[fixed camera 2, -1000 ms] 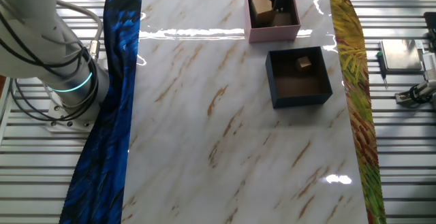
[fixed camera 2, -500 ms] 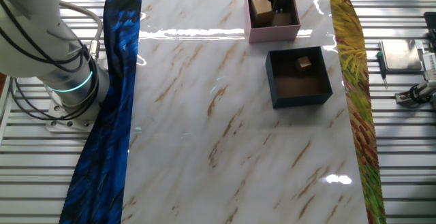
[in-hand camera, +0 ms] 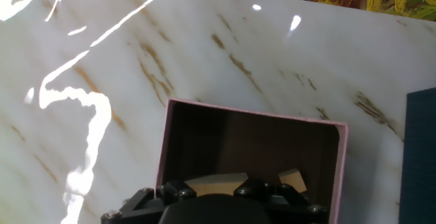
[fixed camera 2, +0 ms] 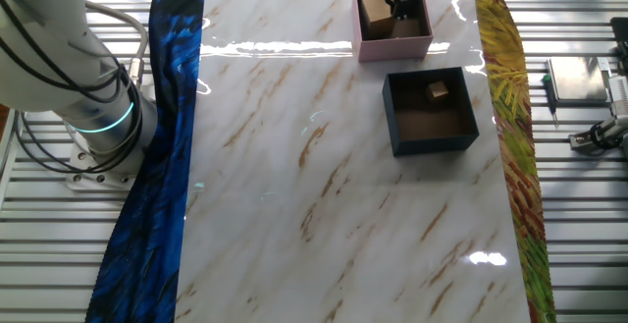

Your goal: Move an object from one box to another

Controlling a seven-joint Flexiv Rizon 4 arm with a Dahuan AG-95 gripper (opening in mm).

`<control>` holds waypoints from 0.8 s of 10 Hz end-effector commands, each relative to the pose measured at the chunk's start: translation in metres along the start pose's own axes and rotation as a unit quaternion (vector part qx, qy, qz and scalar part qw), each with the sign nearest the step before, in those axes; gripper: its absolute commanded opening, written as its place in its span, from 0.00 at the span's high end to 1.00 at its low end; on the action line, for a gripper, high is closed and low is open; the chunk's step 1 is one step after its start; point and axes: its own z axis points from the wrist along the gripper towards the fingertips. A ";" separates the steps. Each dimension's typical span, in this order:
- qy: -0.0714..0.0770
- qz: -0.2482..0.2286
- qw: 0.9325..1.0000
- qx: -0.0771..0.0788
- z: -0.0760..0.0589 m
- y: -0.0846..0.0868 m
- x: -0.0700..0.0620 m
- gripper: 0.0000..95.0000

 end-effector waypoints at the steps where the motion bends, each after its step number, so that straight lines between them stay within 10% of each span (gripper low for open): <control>1: 0.000 -0.004 1.000 0.000 0.005 0.000 -0.002 0.40; 8: 0.002 -0.012 1.000 -0.001 0.005 0.000 -0.002 0.40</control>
